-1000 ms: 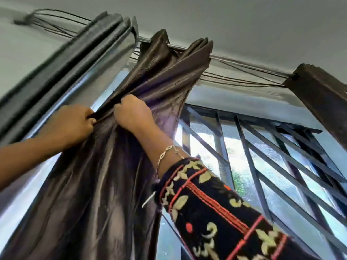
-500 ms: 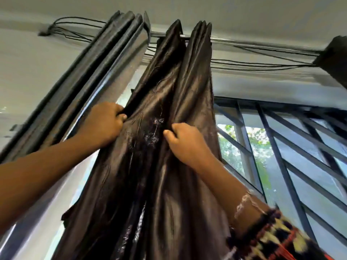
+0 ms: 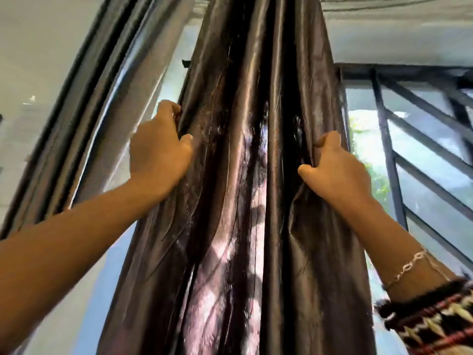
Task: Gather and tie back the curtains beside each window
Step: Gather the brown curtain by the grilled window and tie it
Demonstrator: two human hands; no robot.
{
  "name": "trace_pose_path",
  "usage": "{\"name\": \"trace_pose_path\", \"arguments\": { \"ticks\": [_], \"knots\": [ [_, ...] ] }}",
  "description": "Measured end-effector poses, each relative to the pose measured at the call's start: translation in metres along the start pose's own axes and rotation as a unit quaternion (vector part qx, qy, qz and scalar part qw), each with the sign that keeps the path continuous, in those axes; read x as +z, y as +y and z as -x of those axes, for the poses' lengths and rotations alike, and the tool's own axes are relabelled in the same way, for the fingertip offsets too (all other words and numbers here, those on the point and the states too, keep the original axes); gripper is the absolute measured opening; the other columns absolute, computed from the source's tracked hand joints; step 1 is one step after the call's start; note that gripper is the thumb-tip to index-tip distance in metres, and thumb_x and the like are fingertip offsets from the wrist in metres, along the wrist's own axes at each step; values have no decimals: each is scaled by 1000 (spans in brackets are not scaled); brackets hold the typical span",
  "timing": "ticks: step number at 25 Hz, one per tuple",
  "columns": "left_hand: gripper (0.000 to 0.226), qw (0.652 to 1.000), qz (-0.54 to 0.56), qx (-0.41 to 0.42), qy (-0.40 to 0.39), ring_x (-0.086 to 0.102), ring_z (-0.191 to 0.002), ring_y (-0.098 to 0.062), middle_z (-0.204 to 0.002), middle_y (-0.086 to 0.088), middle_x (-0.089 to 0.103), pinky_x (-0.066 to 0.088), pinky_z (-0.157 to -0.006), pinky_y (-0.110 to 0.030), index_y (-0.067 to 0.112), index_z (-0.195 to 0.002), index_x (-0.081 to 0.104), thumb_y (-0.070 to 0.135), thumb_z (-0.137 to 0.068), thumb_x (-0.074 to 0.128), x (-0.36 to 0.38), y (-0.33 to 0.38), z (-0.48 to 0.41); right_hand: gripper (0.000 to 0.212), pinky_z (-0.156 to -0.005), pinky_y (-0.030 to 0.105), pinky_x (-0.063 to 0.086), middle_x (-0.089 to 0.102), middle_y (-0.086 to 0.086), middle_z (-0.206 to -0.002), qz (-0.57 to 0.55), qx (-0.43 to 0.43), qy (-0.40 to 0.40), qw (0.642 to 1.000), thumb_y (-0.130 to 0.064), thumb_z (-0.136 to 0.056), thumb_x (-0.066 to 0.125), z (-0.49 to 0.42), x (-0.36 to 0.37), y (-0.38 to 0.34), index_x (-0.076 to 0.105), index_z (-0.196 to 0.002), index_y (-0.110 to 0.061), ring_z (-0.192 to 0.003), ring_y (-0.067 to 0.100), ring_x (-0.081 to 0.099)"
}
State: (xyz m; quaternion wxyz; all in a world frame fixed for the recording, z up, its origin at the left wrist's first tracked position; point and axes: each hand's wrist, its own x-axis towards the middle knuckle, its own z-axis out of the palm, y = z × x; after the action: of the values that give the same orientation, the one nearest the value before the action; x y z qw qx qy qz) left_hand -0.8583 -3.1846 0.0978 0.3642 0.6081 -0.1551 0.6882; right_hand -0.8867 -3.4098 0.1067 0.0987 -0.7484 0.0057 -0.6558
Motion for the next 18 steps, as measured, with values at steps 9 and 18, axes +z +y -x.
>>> {"name": "trace_pose_path", "arguments": {
  "ticks": [9, 18],
  "knots": [
    [63, 963, 136, -75, -221, 46, -125, -21, -135, -6, 50, 35, -106, -34, 13, -141, 28, 35, -89, 55, 34, 72, 181, 14, -60, 31, 31, 43, 3, -67, -44, 28, -130, 990, -25, -79, 53, 71, 13, 28, 46, -84, -14, -70, 26, 41],
    [66, 921, -37, -115, -370, 59, -104, -29, -114, -11, 61, 47, -89, -38, 14, -147, 10, 0, -88, 36, 39, 74, 259, 69, -54, 31, 33, 49, 7, -59, -121, 20, -181, 976, -78, -75, 19, 123, 17, 23, 37, -52, -16, -66, 31, 53]
  ]
}}
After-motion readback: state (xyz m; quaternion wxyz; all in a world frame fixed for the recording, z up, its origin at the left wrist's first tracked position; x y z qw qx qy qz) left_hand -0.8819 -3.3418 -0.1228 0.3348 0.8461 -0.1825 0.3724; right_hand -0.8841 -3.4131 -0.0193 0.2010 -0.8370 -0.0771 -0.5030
